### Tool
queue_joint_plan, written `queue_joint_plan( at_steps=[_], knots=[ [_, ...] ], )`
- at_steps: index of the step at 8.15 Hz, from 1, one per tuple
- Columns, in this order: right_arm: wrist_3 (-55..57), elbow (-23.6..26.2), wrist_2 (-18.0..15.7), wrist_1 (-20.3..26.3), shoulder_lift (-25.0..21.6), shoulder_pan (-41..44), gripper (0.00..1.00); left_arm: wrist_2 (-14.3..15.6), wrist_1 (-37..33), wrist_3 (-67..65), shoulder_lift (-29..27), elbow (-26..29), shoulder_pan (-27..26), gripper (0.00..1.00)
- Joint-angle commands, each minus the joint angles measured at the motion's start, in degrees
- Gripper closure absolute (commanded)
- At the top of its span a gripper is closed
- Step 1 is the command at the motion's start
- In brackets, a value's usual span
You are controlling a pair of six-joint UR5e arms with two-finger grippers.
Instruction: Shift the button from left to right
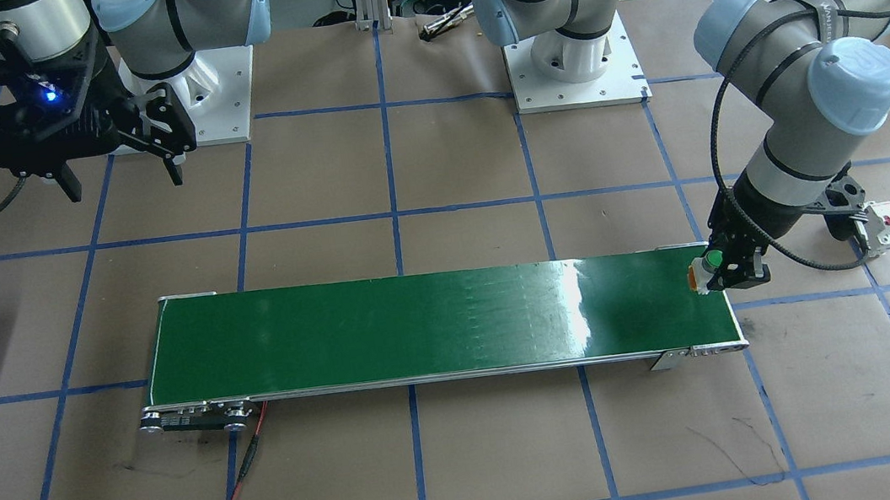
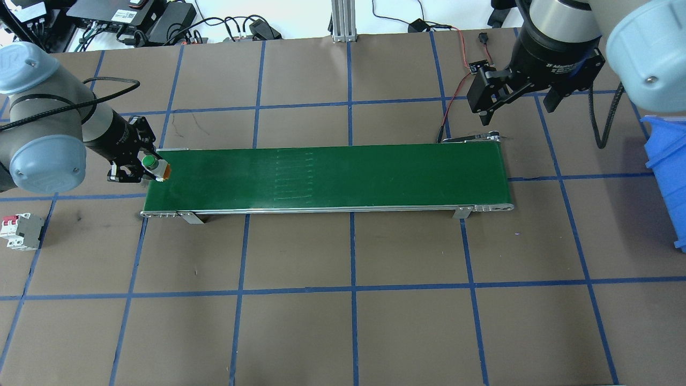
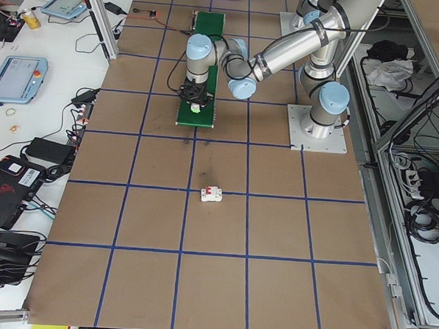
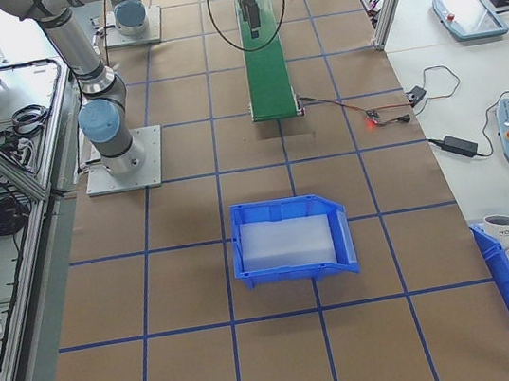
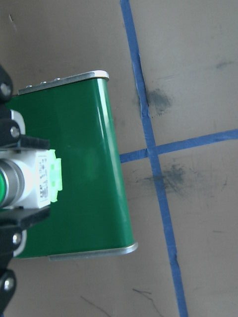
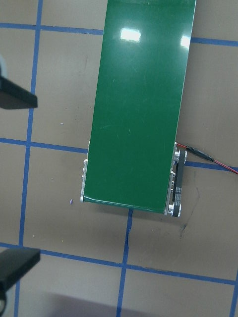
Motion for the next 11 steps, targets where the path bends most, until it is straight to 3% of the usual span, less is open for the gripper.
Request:
queue_joint_plan(
  at_steps=[1, 7, 8, 10, 11],
  knots=[
    [0.00, 0.00, 0.00, 0.04, 0.00, 0.00, 0.00, -0.08, -0.52, -3.52, -0.37, -0.08, 0.45, 1.00],
    [0.00, 0.00, 0.00, 0.04, 0.00, 0.00, 0.00, -0.17, -0.96, -8.02, -2.30, -0.17, -0.07, 1.00],
    [0.00, 0.00, 0.00, 0.04, 0.00, 0.00, 0.00, -0.17, -1.05, -7.93, -2.30, -0.26, -0.08, 0.95],
    [0.00, 0.00, 0.00, 0.04, 0.00, 0.00, 0.00, 0.70, -1.05, -7.49, -2.30, -0.61, -0.08, 0.23],
    [0.00, 0.00, 0.00, 0.04, 0.00, 0.00, 0.00, 0.71, -0.96, -6.01, -2.39, -0.61, -0.08, 0.00]
  ],
)
